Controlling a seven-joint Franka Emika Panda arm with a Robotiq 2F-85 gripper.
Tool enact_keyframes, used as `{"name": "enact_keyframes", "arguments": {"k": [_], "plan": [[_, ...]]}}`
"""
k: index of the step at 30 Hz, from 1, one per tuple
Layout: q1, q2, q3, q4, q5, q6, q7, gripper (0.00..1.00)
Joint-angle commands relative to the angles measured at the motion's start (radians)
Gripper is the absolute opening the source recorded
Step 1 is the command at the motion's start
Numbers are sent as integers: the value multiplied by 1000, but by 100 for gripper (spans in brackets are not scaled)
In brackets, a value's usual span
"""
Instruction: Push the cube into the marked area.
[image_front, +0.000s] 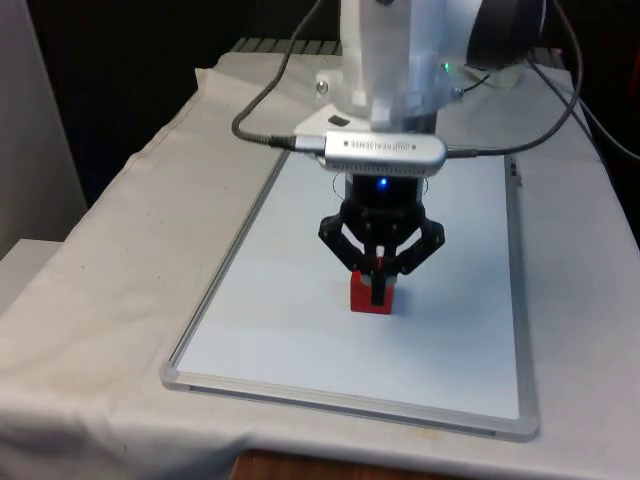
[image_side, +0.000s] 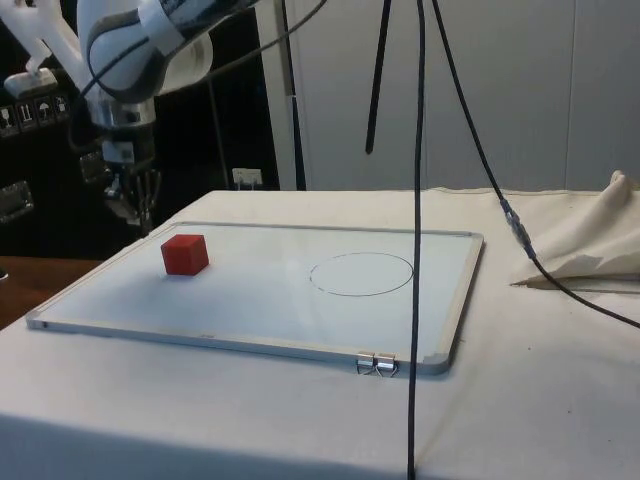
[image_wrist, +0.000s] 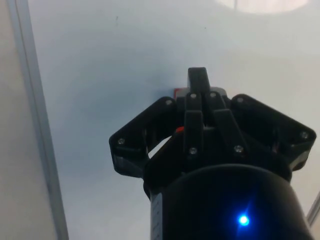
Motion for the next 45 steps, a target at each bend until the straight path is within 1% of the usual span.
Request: {"name": "enact_keyframes", "arguments": {"k": [1,5,6,7,14,15,18,19,20,25,26,27,32,33,34,35,36,37,38,42,44,45], "plan": [[-3,9,4,3,5,2,-2,0],[-2,22,3,-3,3,3,-2,0],[0,18,0,-2,0,0,0,0],[-2,25,2,-5,2,3,-2,0],[0,50,1,-21,1,9,-1,0],[0,48,0,-19,0,0,-1,0],[-6,54,-4,-27,1,6,-8,0],[-6,54,-4,-27,1,6,-8,0],[-9,51,-8,-31,3,2,-12,0],[-13,28,-19,-41,5,-22,-20,0],[-11,50,-21,-22,2,-21,-14,0],[-15,17,-20,-45,5,-35,-22,0],[-17,-15,-22,-62,6,-67,-28,0],[-16,-28,-21,-72,6,-75,-30,0],[-12,-33,-20,-76,5,-80,-28,0],[-16,-14,-24,-54,2,-83,-25,0],[-12,-33,-20,-76,5,-80,-28,0],[-7,-41,-17,-84,3,-93,-25,0],[-5,-45,-15,-88,3,-98,-25,0],[1,-55,-9,-102,5,-108,-30,0],[0,-54,-1,-105,9,-113,-37,0],[2,-50,-6,-98,3,-116,-31,0]]}}
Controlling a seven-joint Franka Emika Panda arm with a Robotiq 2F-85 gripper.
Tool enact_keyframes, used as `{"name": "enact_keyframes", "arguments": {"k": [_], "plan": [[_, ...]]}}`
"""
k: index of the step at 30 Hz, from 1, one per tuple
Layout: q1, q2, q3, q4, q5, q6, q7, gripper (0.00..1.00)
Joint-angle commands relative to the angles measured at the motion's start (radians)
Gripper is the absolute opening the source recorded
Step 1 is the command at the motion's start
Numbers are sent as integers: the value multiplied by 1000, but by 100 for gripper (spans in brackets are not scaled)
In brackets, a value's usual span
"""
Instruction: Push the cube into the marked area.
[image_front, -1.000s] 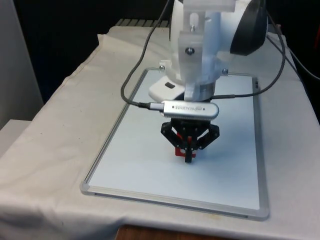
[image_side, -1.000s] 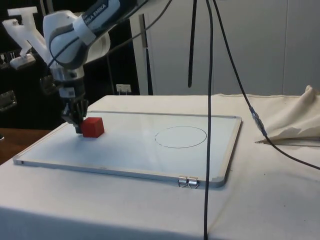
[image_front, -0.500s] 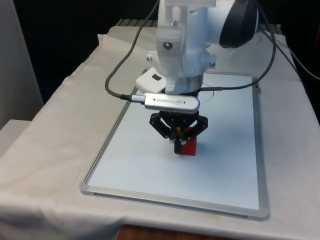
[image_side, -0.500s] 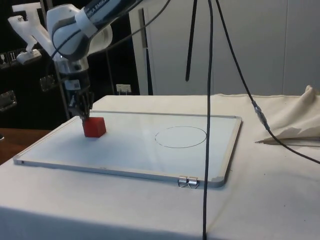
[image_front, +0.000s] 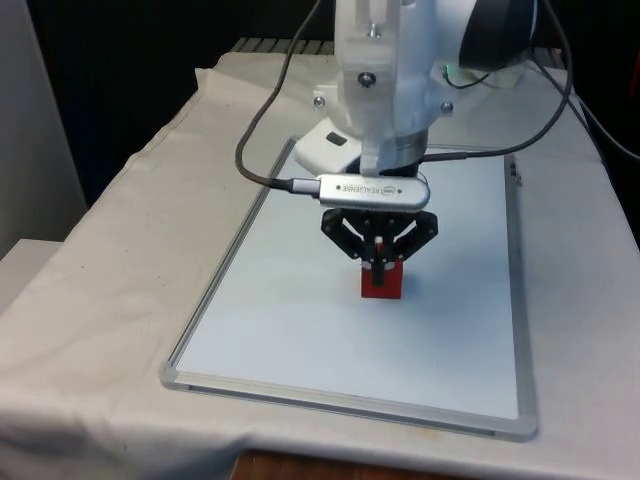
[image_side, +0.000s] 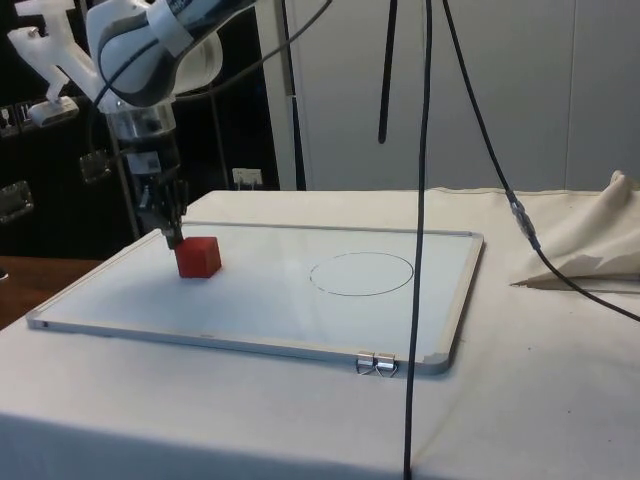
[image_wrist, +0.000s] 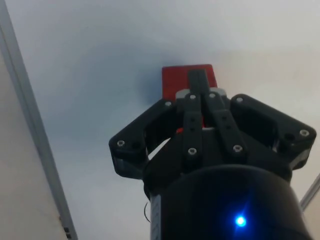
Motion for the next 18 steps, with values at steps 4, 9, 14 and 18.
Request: {"name": "enact_keyframes", "arguments": {"k": [4,9,14,18], "plan": [[-2,-3,14,-14,12,-1,-17,0],[-4,-9,18,-40,20,-12,-46,0],[-3,-16,17,-52,25,-41,-67,0],[-2,-24,16,-64,26,-57,-78,0]]}}
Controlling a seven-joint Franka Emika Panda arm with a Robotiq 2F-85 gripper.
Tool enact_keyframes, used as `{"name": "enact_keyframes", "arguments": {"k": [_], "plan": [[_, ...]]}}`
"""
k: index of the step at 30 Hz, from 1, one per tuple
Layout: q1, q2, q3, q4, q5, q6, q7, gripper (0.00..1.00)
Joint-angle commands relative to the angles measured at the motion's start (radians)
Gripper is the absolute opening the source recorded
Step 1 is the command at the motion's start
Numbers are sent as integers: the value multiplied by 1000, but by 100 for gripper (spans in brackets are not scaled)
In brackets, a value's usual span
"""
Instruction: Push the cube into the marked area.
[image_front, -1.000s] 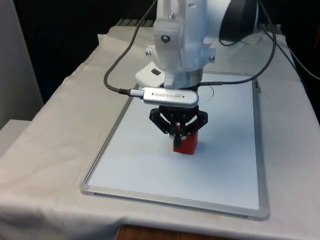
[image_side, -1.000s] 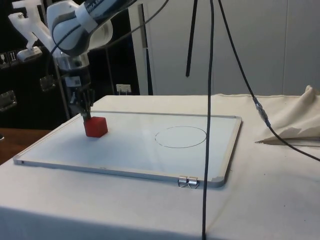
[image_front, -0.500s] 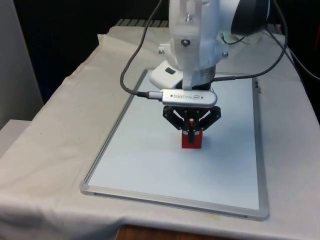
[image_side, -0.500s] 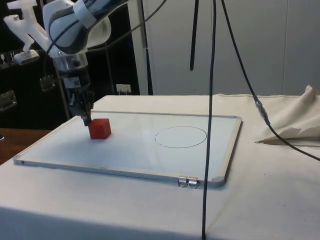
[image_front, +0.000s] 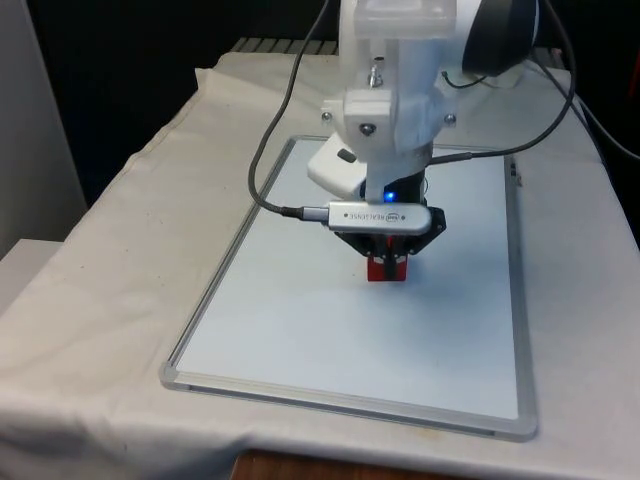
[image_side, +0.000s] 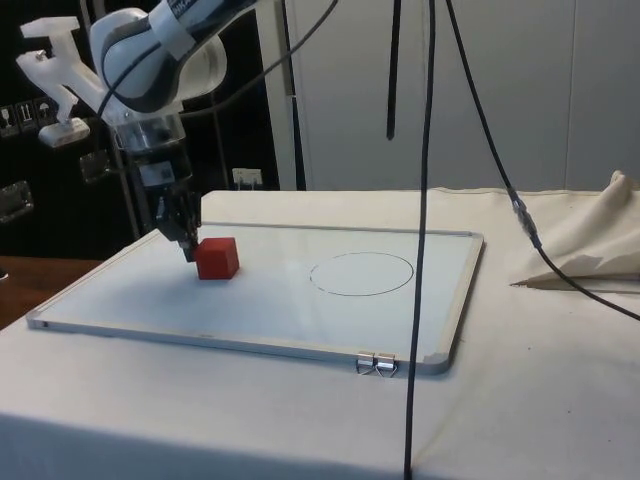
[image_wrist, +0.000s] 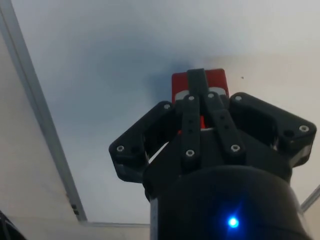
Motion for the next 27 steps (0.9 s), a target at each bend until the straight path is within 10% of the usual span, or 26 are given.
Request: {"name": "enact_keyframes", "arguments": {"k": [1,27], "plan": [[-2,-14,4,-23,4,3,-10,0],[6,-92,2,-190,-2,4,-102,0]]}}
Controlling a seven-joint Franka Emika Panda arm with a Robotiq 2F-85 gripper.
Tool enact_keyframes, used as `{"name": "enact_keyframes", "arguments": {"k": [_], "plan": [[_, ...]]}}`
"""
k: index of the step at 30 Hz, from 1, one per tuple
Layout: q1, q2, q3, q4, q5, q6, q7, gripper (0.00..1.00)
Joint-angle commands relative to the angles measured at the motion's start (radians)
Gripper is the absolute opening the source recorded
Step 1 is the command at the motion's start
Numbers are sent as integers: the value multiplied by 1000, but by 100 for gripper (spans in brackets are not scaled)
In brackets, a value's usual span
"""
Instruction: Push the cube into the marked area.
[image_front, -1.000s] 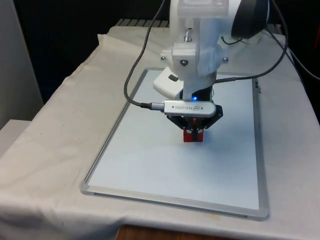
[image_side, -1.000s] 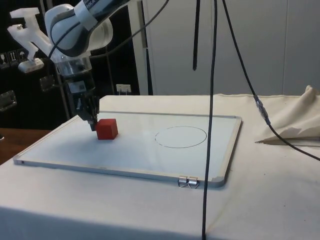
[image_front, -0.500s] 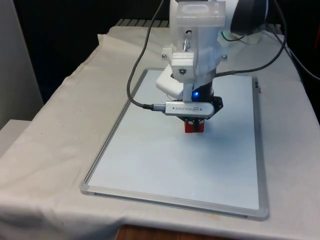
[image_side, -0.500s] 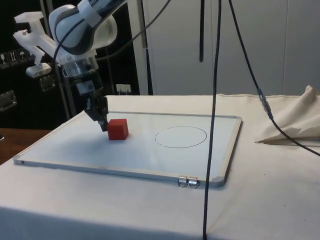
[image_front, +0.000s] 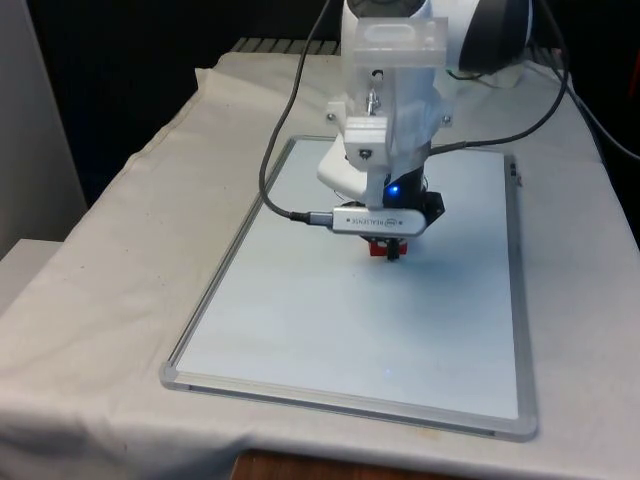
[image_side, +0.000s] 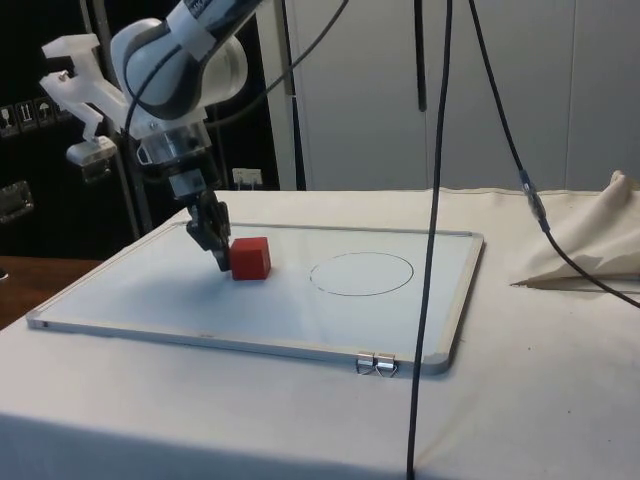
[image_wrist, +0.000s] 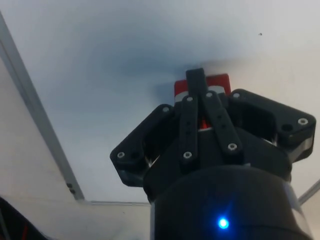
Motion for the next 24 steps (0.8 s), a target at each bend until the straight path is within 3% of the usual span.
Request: {"name": "enact_keyframes", "arguments": {"k": [1,8,9,11,18,19,20,24], "plan": [[2,-9,1,-30,1,39,-8,0],[3,-26,-2,-82,-2,91,-25,0],[2,-18,0,-57,0,57,-20,0],[3,-51,-5,-106,-4,98,-28,0],[5,-121,-6,-175,-6,100,-41,0],[2,-107,-5,-150,-4,78,-39,0],[5,-130,-6,-186,-7,100,-43,0],[5,-157,-4,-226,-6,105,-53,0]]}}
